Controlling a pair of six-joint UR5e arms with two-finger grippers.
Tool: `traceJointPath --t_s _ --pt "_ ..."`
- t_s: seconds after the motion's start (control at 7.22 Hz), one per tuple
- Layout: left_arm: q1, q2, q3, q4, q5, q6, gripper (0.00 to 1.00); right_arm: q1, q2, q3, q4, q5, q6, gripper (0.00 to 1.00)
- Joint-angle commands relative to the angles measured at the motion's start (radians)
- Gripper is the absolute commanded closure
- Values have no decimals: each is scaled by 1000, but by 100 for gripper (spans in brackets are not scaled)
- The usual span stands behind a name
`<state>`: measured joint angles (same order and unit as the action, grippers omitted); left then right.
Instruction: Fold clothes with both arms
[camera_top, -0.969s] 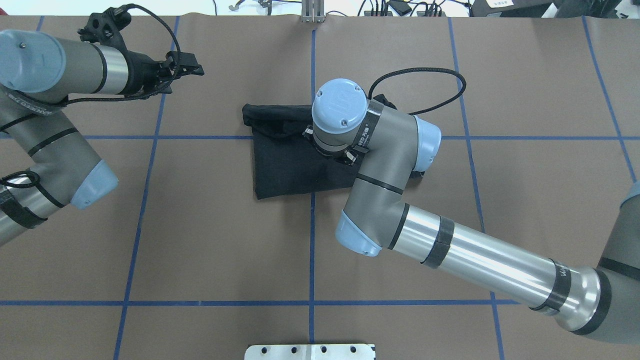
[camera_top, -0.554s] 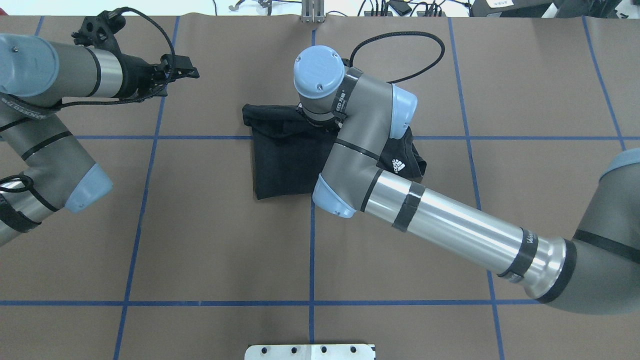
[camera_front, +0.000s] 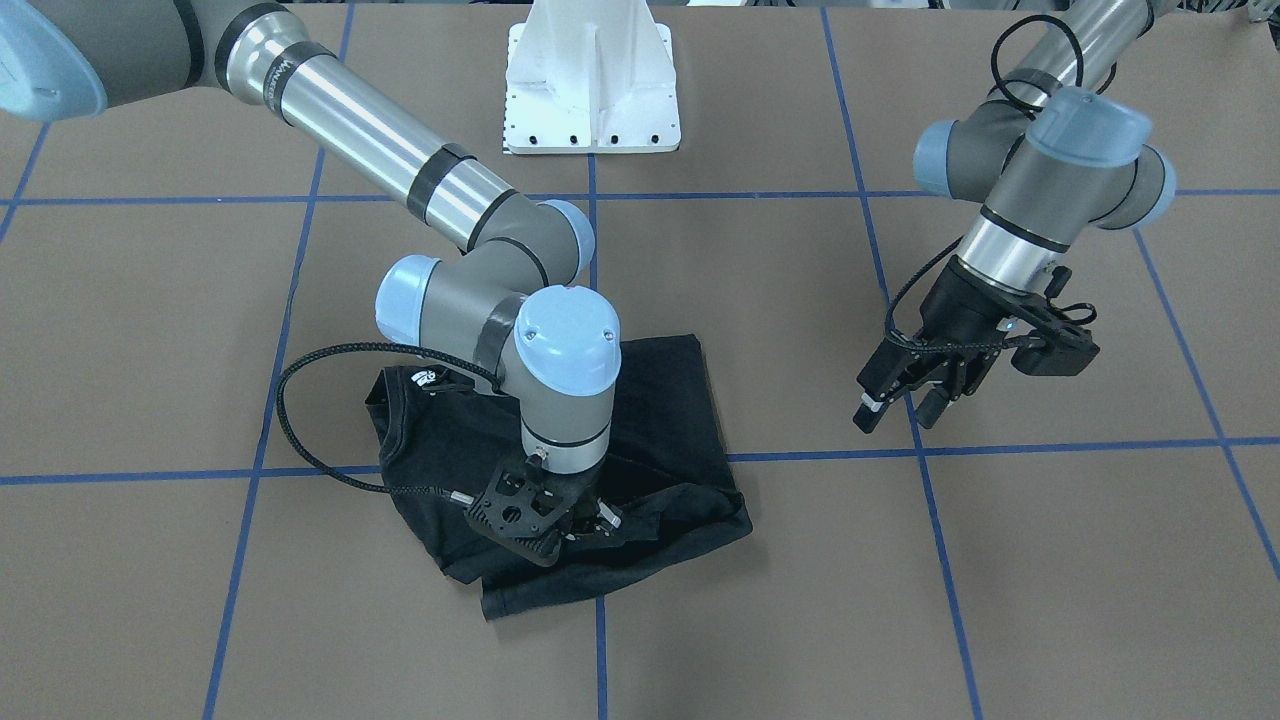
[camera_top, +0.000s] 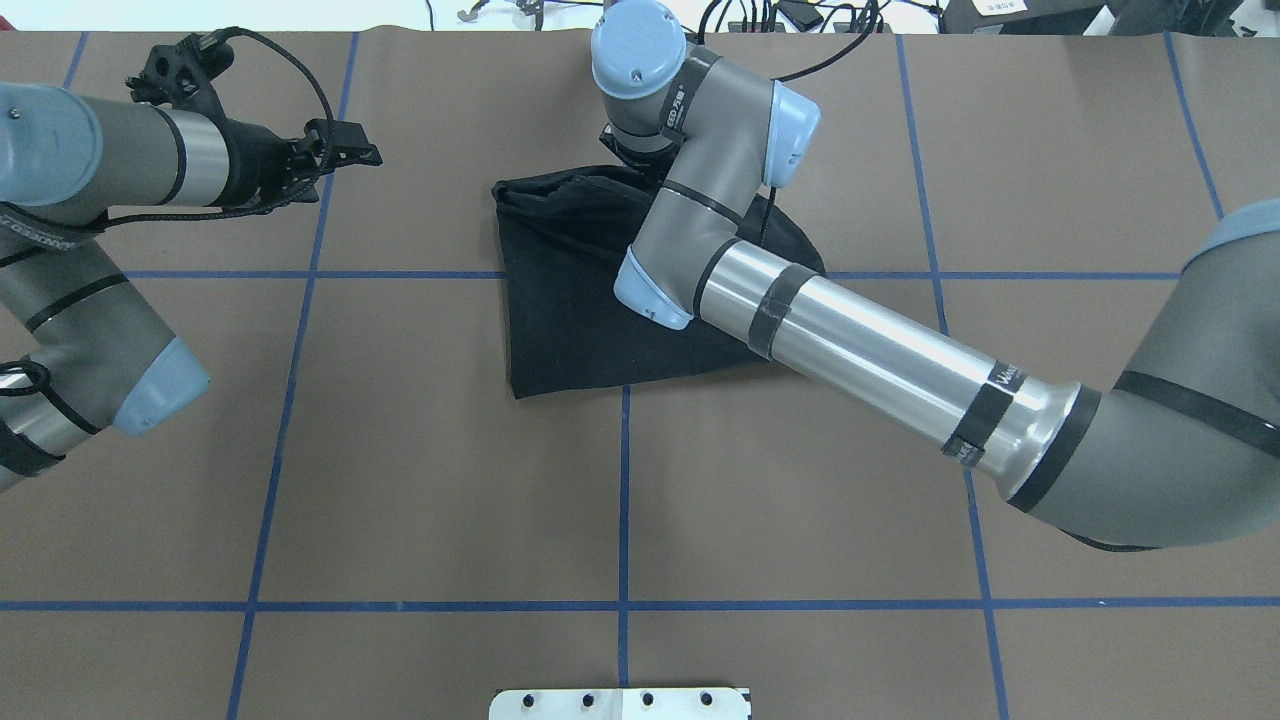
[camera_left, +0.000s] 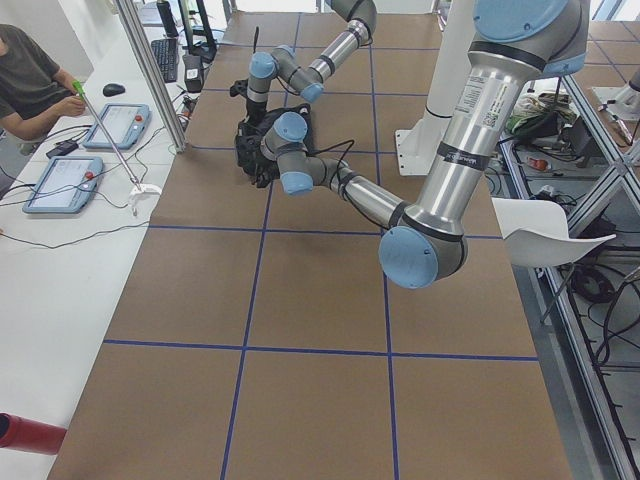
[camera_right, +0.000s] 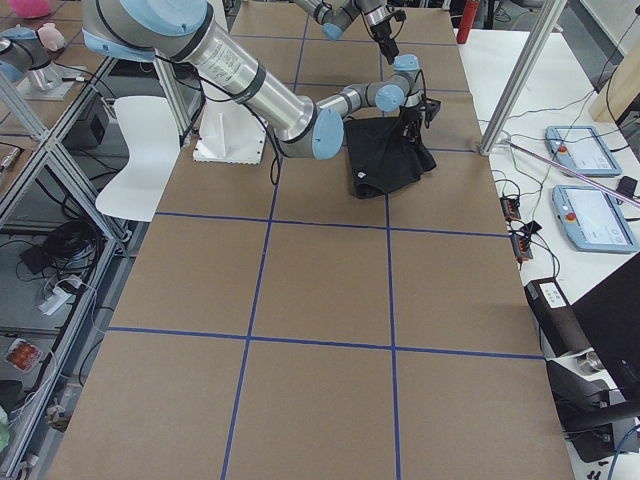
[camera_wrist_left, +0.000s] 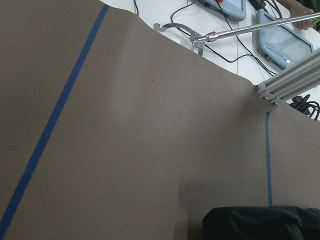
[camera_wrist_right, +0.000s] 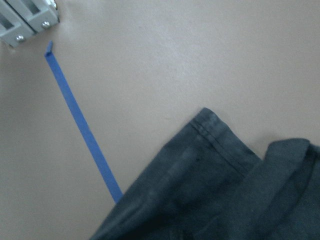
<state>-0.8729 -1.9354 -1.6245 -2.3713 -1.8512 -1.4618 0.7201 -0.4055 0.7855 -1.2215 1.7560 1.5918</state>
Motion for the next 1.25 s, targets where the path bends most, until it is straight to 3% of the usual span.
traceJointPath --t_s 0.0,0.28,0.42,0.69,0.83,1.11 --pt "0 10 -5 0 1 -2 0 34 63 -113 106 3 2 100" --pt "5 7 -5 0 1 -3 0 51 71 -94 102 71 1 100" --pt "3 9 -18 0 -2 8 0 74 18 14 45 142 -9 100" --pt "0 45 -53 3 -9 114 0 120 -302 475 -146 213 -146 100" --pt "0 115 -104 1 -11 229 0 154 -441 650 -227 244 -250 100" --pt "-9 249 -188 -3 -17 477 0 275 -740 887 -242 345 -489 97"
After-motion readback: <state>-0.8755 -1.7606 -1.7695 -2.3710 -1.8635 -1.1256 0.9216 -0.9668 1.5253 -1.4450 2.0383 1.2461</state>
